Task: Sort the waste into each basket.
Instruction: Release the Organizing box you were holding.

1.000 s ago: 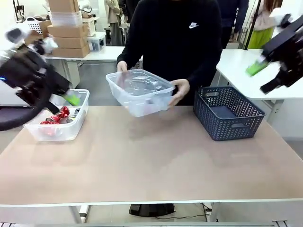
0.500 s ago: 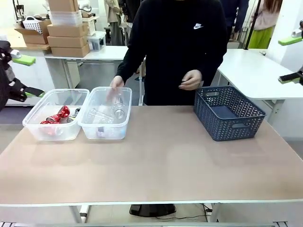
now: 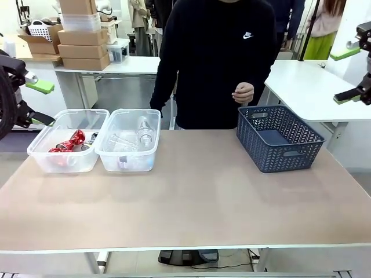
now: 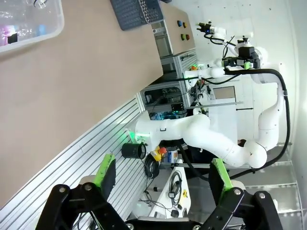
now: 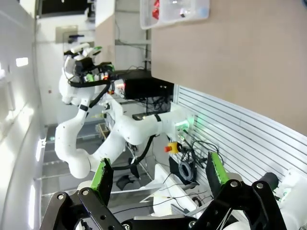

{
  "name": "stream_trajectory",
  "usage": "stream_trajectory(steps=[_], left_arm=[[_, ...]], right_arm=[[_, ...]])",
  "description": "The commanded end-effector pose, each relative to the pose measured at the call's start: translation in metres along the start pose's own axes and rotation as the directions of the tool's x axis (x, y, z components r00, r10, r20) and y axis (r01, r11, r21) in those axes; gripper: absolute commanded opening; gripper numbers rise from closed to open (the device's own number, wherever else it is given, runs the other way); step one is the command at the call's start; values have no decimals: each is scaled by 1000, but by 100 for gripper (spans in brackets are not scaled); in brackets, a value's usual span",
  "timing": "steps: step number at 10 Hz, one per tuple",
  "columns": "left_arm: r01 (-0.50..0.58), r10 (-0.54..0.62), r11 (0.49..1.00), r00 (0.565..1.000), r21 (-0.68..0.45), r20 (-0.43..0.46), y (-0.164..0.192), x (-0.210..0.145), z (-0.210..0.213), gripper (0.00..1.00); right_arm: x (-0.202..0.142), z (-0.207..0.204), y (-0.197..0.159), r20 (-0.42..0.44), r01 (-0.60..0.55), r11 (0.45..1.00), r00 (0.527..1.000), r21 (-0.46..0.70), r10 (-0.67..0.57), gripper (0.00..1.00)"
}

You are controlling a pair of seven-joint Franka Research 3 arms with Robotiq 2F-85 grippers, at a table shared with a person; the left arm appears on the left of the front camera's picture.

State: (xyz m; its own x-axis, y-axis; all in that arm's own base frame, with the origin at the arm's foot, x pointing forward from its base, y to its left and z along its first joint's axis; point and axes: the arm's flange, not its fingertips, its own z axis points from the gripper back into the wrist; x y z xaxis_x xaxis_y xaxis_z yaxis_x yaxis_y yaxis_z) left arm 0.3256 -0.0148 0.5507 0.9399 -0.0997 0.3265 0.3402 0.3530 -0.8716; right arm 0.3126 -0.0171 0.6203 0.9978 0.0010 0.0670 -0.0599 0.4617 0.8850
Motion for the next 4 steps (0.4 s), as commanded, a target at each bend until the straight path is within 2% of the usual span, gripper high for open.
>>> stream_trajectory(steps=[1, 4], left_arm=[[32, -32, 999, 999, -9, -11, 1, -2, 3, 100], [32, -32, 999, 999, -9, -11, 1, -2, 3, 100]], right_arm=[[-1, 5, -4, -8, -31, 999, 999, -12, 31, 100], [-1, 5, -4, -8, -31, 999, 999, -12, 31, 100]])
